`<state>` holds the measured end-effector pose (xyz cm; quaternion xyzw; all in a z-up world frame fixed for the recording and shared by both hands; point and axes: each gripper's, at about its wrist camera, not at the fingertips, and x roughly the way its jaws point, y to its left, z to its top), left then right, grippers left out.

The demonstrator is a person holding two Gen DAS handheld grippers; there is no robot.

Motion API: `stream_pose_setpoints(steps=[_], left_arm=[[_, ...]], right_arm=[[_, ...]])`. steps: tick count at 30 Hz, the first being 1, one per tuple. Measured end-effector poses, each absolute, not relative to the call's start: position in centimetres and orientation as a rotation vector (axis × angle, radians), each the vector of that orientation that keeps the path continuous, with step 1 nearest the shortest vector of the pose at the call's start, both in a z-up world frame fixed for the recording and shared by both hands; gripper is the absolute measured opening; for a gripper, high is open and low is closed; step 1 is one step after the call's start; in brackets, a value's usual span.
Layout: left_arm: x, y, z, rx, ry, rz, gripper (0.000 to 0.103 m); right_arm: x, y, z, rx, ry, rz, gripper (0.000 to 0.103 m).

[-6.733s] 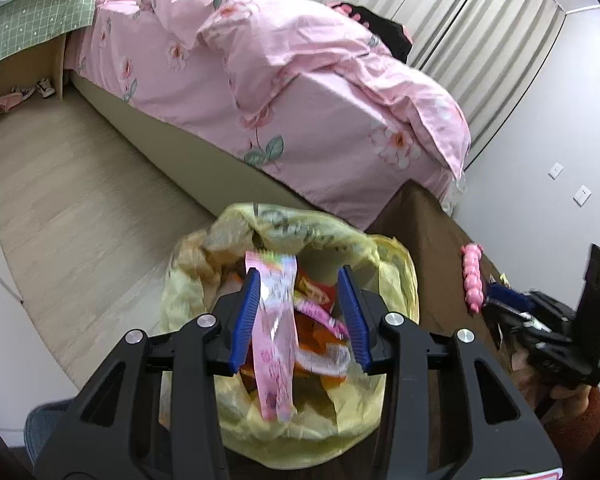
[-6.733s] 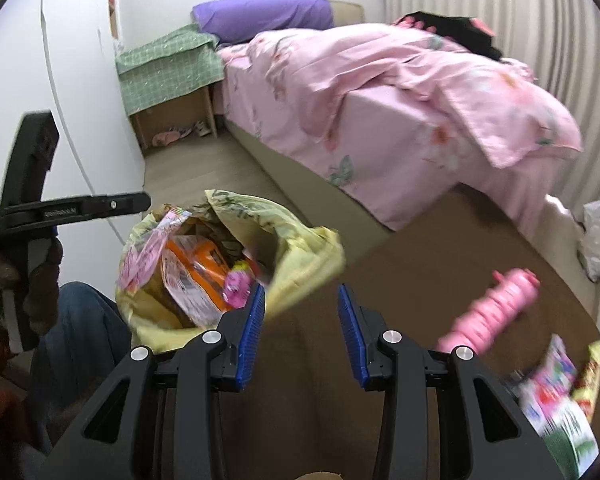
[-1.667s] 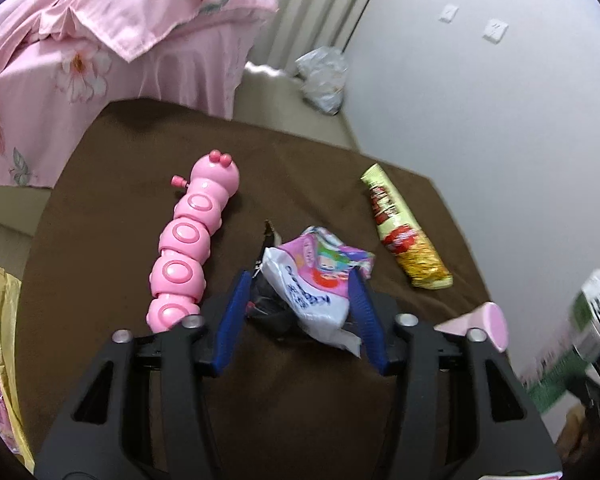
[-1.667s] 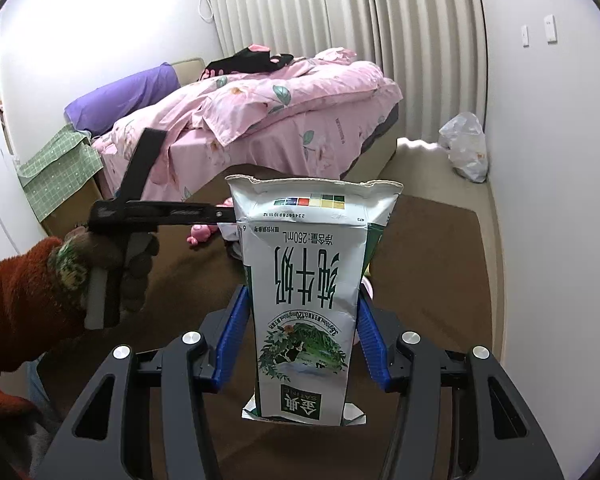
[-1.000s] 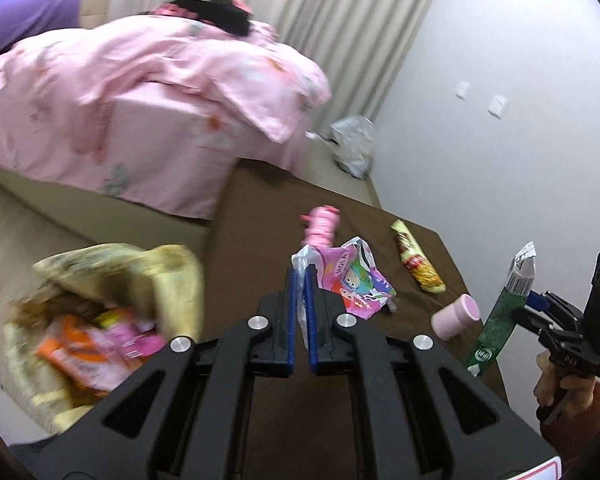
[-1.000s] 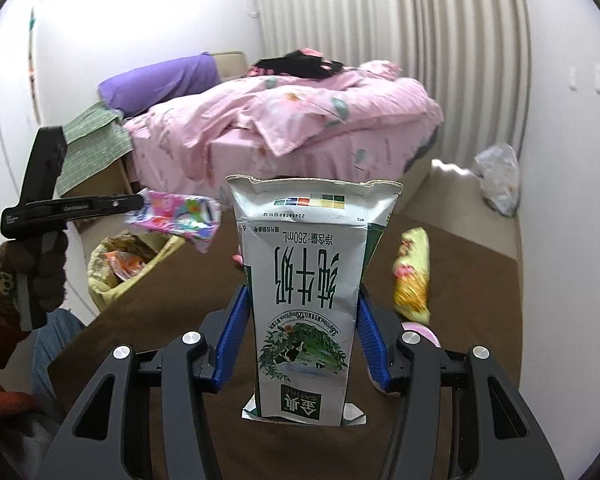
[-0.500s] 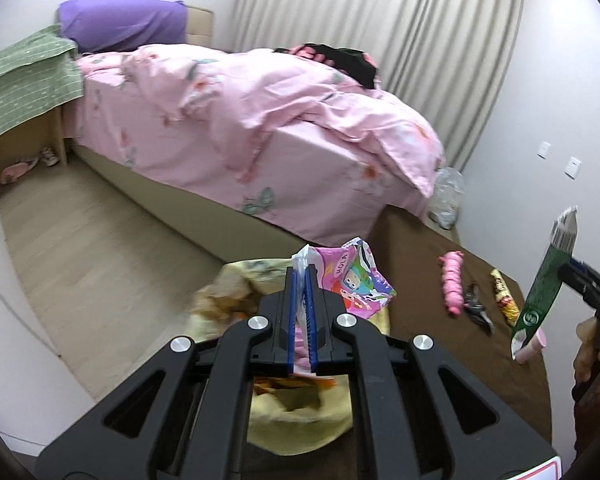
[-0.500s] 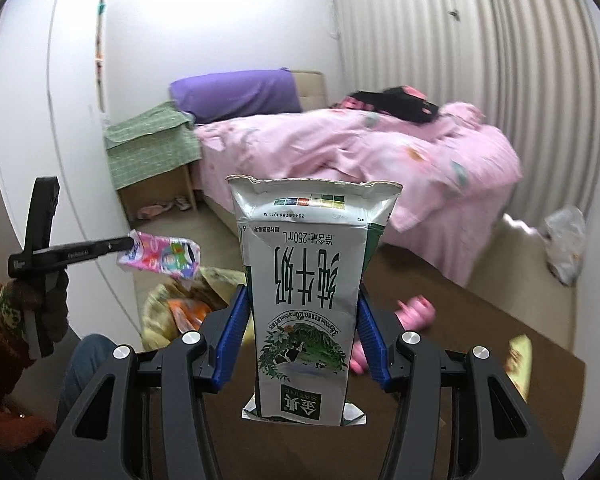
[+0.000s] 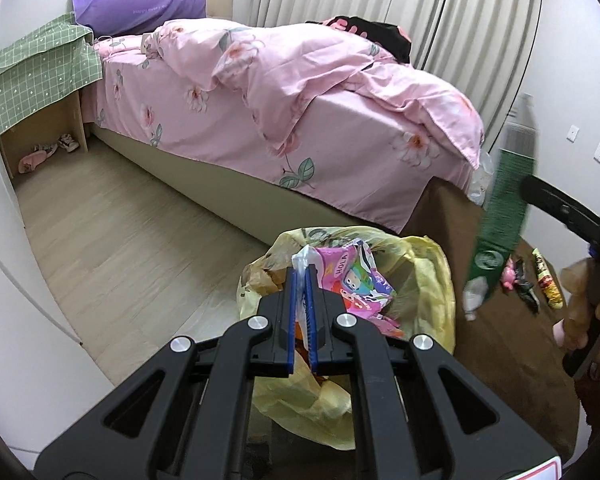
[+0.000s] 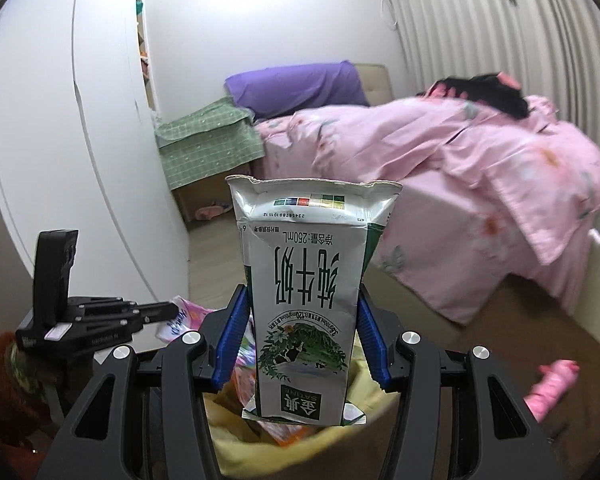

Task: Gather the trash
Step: 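Carry the milk carton and pink-white wrapper into the yellow trash bag and open both tools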

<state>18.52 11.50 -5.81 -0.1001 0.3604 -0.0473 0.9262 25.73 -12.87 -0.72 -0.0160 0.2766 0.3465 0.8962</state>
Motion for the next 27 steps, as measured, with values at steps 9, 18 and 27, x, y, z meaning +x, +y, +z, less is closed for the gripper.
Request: stream_pose_setpoints(steps=[9, 18, 27], left_arm=[[20.1, 9.5, -11.0, -0.122, 0.871, -0.150, 0.004], [21.0, 8.5, -14.1, -0.135, 0.952, -0.185, 0.004], [21.3, 9.0, -13.8, -0.162, 0.958, -0.188, 0.004]], right_arm=[[30.2, -8.3, -8.9, -0.029, 0.845, 0.760, 0.049], [30.9, -6.4, -13.1, -0.126, 1.012, 0.755, 0.049], [30.9, -6.3, -13.4, -0.169, 1.039, 0.738, 0.049]])
